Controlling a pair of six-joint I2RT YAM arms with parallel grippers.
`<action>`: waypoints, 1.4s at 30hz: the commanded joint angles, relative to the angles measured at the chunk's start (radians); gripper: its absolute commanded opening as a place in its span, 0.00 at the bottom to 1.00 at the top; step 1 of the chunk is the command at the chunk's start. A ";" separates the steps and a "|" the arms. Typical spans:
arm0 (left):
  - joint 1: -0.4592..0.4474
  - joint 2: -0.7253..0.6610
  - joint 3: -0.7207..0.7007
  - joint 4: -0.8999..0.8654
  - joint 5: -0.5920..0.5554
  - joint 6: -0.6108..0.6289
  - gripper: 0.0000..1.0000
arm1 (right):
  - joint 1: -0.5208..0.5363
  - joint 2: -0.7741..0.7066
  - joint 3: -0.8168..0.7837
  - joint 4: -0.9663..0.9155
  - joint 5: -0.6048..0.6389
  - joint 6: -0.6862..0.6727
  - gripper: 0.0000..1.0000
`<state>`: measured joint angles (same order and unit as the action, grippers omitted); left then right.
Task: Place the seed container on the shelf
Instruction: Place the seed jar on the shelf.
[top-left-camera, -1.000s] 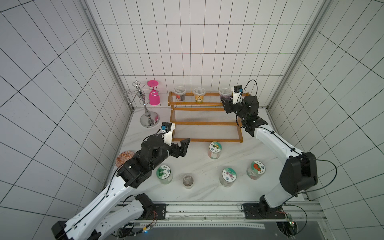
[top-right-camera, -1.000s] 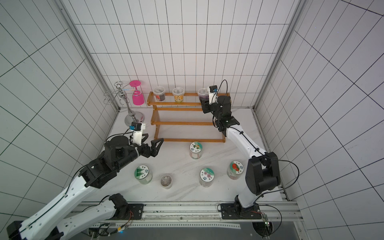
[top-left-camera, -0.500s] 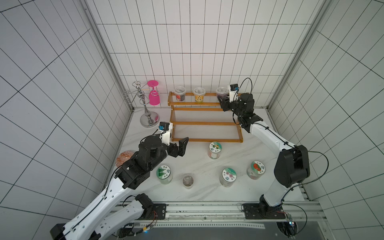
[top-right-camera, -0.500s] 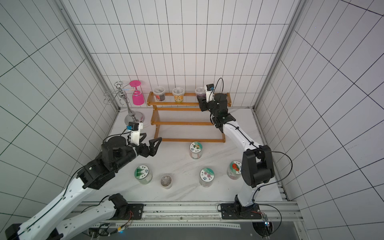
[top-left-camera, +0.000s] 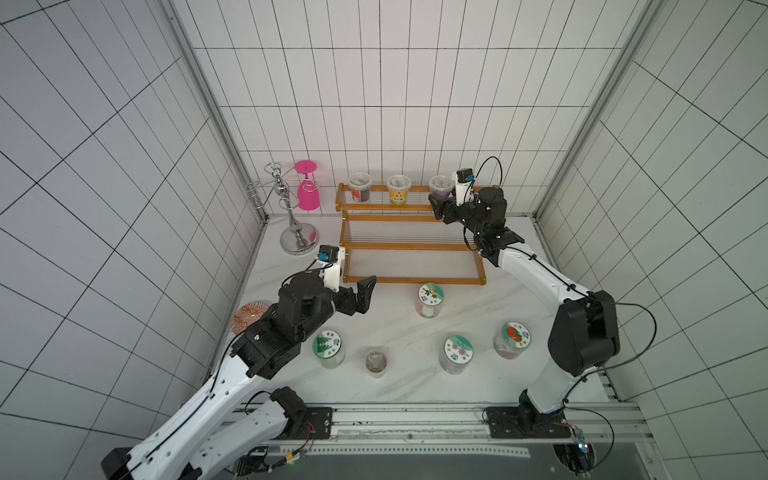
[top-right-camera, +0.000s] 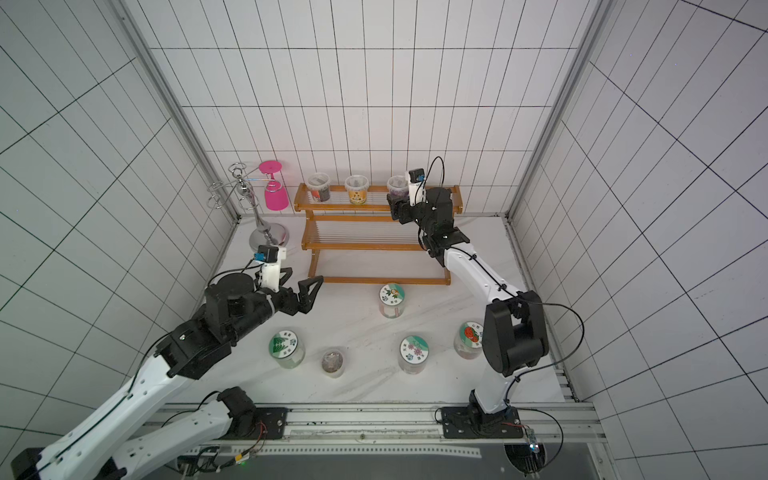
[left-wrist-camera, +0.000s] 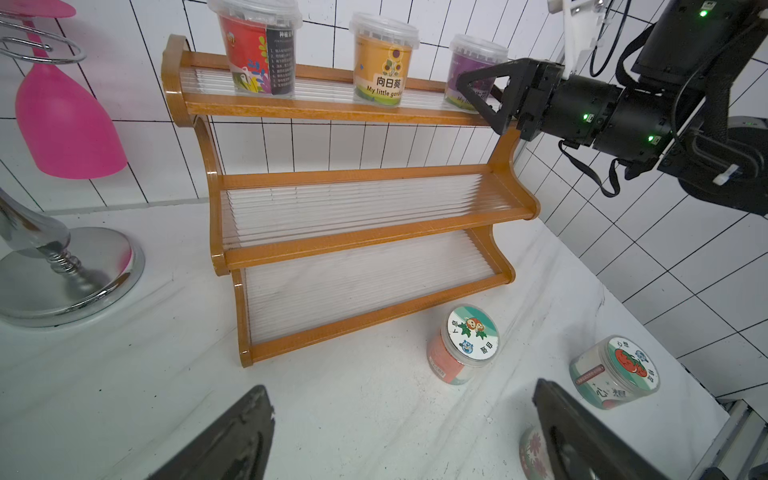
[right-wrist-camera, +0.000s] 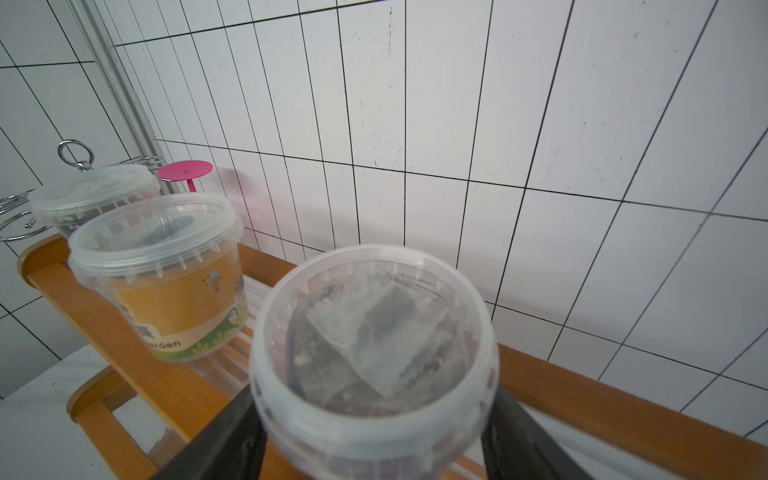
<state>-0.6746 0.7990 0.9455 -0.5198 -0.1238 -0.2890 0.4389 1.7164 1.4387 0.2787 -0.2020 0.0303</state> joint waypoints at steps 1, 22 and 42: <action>0.005 -0.012 -0.006 0.007 -0.006 -0.004 0.99 | 0.005 -0.063 -0.029 -0.010 -0.007 -0.018 0.83; 0.006 0.027 -0.022 -0.023 0.091 -0.004 0.99 | -0.010 -0.352 -0.198 -0.301 -0.062 0.033 0.73; -0.295 0.196 0.001 -0.352 0.049 -0.153 0.99 | 0.157 -0.743 -0.440 -0.829 -0.085 0.231 0.86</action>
<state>-0.9291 0.9794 0.9310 -0.8001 -0.0048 -0.3717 0.5526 0.9970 1.0393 -0.4522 -0.3206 0.2115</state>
